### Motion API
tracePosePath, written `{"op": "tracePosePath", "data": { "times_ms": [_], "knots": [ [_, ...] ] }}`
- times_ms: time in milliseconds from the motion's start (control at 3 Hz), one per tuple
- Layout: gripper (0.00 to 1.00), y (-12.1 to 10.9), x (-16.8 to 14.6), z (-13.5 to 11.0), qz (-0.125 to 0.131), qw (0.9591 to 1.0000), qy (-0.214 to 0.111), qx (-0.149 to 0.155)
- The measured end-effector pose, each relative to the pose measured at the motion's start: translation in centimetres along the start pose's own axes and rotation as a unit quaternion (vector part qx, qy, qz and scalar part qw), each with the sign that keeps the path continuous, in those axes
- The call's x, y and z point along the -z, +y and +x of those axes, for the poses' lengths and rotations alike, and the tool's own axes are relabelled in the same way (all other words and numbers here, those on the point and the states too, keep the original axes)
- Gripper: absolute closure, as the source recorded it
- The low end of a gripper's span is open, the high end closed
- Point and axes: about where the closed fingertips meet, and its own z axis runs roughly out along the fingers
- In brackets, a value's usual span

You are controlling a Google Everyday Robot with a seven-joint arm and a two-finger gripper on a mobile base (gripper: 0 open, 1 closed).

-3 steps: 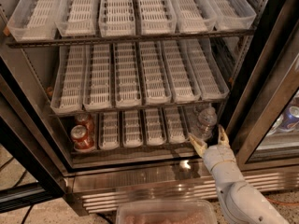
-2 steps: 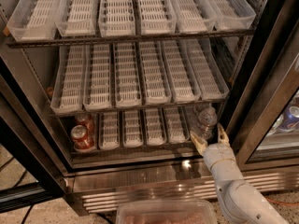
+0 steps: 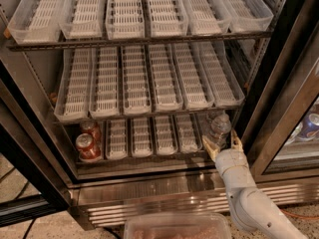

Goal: Pick water bottle from bottom shelf of fridge

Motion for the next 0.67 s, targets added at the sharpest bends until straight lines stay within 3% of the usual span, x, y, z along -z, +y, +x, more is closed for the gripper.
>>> {"op": "tracePosePath", "data": {
  "times_ms": [667],
  "knots": [
    [0.33,-0.49,-1.42,0.25,0.013,0.9998,-0.005,0.013]
  ]
}}
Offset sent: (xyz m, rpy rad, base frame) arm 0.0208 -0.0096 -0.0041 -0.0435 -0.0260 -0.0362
